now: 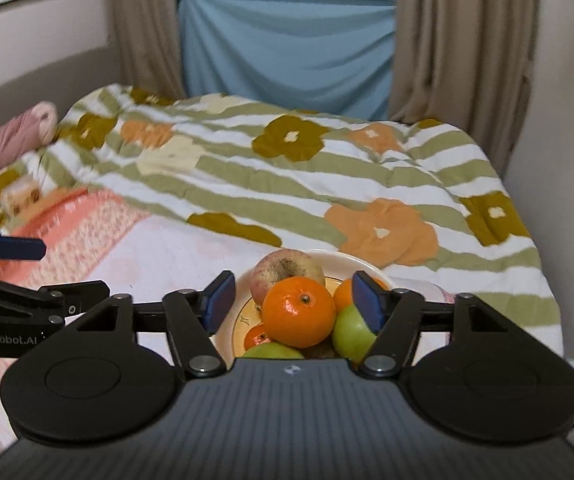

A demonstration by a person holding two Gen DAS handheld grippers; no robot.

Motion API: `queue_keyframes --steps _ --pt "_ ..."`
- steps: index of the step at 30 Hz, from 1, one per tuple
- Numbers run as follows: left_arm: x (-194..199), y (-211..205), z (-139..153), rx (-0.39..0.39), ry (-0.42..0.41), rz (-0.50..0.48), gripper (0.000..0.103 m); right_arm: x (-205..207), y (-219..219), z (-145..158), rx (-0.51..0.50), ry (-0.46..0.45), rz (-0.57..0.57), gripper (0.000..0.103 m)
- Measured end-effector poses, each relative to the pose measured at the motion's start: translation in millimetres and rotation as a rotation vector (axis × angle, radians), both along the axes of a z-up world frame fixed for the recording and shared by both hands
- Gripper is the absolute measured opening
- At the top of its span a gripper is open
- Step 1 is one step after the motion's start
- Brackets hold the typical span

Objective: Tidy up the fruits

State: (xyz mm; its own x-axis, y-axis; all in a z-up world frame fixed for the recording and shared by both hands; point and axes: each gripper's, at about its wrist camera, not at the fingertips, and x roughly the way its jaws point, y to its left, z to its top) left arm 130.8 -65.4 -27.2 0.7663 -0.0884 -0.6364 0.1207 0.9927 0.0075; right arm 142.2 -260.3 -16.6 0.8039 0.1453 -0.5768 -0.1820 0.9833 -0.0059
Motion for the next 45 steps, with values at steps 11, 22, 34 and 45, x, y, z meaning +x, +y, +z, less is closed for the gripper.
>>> queue_keyframes --steps 11,22,34,45 --pt "-62 31 62 -0.002 -0.130 -0.017 0.103 -90 10 56 0.012 -0.018 -0.193 0.103" --pt "-94 57 53 0.005 -0.079 -0.030 0.103 -147 32 58 0.002 0.009 -0.228 0.103" --pt "-100 64 52 -0.002 -0.061 -0.046 0.103 -156 37 57 0.007 0.022 -0.268 0.103" --pt "-100 68 52 0.005 -0.060 -0.040 0.103 -154 38 55 0.011 0.032 -0.269 0.103"
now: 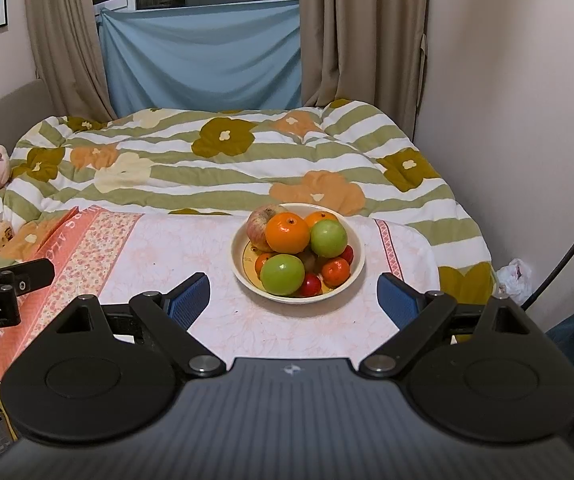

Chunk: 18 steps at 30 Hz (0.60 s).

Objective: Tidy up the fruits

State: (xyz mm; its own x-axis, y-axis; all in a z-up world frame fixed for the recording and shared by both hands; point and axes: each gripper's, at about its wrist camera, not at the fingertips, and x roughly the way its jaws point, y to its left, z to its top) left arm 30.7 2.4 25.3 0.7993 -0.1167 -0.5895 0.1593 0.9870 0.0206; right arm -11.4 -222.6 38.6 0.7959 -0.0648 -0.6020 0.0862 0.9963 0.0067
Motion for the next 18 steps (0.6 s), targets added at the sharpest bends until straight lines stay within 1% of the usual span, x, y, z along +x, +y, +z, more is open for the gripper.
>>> queue_keyframes --steps 18 --pt "-0.8 1.4 -0.9 0.003 0.004 0.000 0.103 -0.3 2.7 -6.4 0.001 0.008 -0.004 0.103"
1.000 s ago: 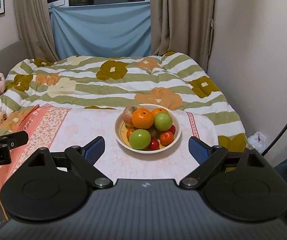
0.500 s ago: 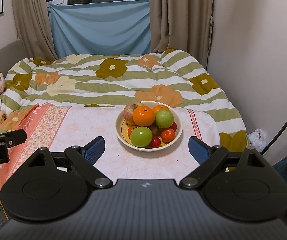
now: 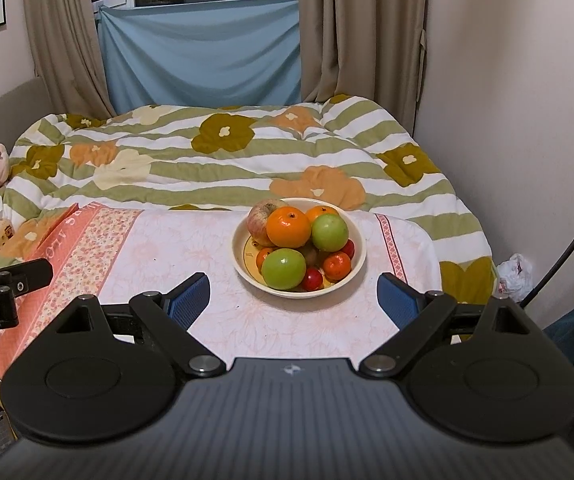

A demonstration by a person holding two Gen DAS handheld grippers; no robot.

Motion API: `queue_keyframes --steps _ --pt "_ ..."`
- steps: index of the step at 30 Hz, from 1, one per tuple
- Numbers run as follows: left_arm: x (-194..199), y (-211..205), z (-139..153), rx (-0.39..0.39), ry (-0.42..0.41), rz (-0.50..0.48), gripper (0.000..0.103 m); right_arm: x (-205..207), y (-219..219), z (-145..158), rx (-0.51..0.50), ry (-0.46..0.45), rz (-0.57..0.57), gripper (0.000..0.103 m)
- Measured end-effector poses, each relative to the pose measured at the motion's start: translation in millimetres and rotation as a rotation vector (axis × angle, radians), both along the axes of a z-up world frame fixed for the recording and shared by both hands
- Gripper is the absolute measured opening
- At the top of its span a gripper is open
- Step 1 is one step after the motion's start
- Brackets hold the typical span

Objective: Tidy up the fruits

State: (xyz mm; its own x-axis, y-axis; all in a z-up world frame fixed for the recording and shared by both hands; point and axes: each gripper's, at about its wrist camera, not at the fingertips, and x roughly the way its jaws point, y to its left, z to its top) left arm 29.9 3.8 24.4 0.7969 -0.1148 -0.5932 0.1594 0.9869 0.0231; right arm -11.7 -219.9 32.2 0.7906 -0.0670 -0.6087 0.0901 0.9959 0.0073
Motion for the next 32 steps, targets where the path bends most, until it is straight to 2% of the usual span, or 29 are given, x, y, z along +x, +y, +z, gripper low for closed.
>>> queue_keyframes --steps 20,32 --pt "-4.6 -2.4 1.8 0.027 -0.018 0.023 0.103 -3.0 -0.3 -3.0 0.010 0.012 0.002 0.103" --pt "-4.4 2.2 0.1 -0.009 -0.012 0.020 0.103 -2.3 -1.1 -3.8 0.013 0.017 0.000 0.103"
